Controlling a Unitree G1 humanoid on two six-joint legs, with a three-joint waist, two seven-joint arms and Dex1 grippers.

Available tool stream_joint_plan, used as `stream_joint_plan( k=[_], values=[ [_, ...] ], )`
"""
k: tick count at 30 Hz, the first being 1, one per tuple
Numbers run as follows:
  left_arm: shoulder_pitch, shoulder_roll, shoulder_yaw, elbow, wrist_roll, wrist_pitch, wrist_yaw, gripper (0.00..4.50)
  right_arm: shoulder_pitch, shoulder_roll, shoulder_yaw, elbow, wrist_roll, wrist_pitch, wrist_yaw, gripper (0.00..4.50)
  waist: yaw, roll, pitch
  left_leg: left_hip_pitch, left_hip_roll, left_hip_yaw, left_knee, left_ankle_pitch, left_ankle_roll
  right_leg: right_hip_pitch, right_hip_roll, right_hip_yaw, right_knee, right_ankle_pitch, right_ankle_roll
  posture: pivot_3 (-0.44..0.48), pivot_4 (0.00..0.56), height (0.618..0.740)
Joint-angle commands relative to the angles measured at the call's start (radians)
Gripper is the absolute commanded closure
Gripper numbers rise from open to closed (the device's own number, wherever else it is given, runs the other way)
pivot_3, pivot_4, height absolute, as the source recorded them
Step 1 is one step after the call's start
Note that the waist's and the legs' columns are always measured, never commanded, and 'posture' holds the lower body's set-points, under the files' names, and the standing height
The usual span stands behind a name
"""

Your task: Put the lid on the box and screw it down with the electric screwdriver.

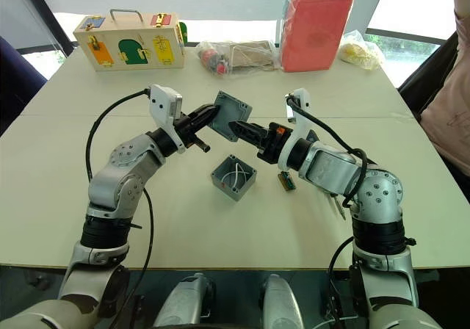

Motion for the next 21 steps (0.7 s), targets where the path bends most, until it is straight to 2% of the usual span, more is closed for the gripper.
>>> stream_joint_plan(
  k=[1,3,6,9,12,15,17,21],
  values=[
    [-0.001,0.004,-0.009,-0.034,-0.003,-0.002,0.004,4.50,-0.035,-0.001,-0.014,-0.049,0.017,-0.018,0.035,4.26,0.000,0.000,0.000,0.000,0.000,0.000,0.000,0.000,0.000,0.000,0.000,0.000,0.000,0.000,0.000,0.000,0.150,0.730],
    [0.004,0.012,-0.010,-0.038,-0.010,0.009,-0.001,4.50,-0.040,-0.008,-0.023,-0.052,0.019,-0.020,0.043,4.36,0.000,0.000,0.000,0.000,0.000,0.000,0.000,0.000,0.000,0.000,0.000,0.000,0.000,0.000,0.000,0.000,0.150,0.730],
    [0.011,0.027,-0.007,-0.044,-0.020,0.023,-0.012,3.55,-0.046,-0.023,-0.030,-0.061,0.004,-0.021,0.063,4.36,0.000,0.000,0.000,0.000,0.000,0.000,0.000,0.000,0.000,0.000,0.000,0.000,0.000,0.000,0.000,0.000,0.150,0.730],
    [0.004,0.066,0.000,-0.041,-0.048,0.041,-0.066,2.42,-0.060,-0.071,-0.023,-0.096,-0.082,-0.030,0.146,4.36,0.000,0.001,0.000,0.000,0.000,0.000,0.000,0.000,0.000,0.000,0.000,0.000,0.000,0.000,0.000,0.000,0.150,0.730],
    [-0.027,0.145,0.025,-0.020,-0.096,0.067,-0.163,1.24,-0.043,-0.236,0.094,-0.222,-0.417,-0.123,0.363,4.36,0.000,0.003,0.002,0.000,-0.001,0.000,0.000,0.000,0.000,-0.001,0.000,0.000,0.000,0.000,0.000,0.000,0.150,0.730],
    [-0.064,0.250,0.048,0.013,-0.168,0.123,-0.302,0.05,0.023,-0.421,0.280,-0.275,-0.884,-0.438,0.589,4.36,0.000,0.003,0.002,0.000,-0.002,0.000,-0.001,0.000,0.000,-0.001,0.001,-0.001,-0.001,0.000,0.000,0.000,0.150,0.730],
    [-0.075,0.312,0.048,0.028,-0.205,0.150,-0.390,0.05,0.068,-0.475,0.345,-0.248,-1.110,-0.652,0.676,4.36,-0.004,0.003,0.002,0.000,-0.002,0.002,-0.001,0.000,0.000,-0.001,0.003,-0.001,-0.002,-0.001,0.000,0.000,0.150,0.730],
    [-0.088,0.428,0.023,0.070,-0.236,0.183,-0.556,0.05,0.137,-0.477,0.384,-0.127,-1.461,-1.049,0.689,4.36,-0.008,0.003,0.003,0.000,-0.001,0.006,-0.001,0.000,0.000,-0.002,0.002,0.000,-0.001,-0.001,0.000,0.000,0.150,0.730]
  ],
)
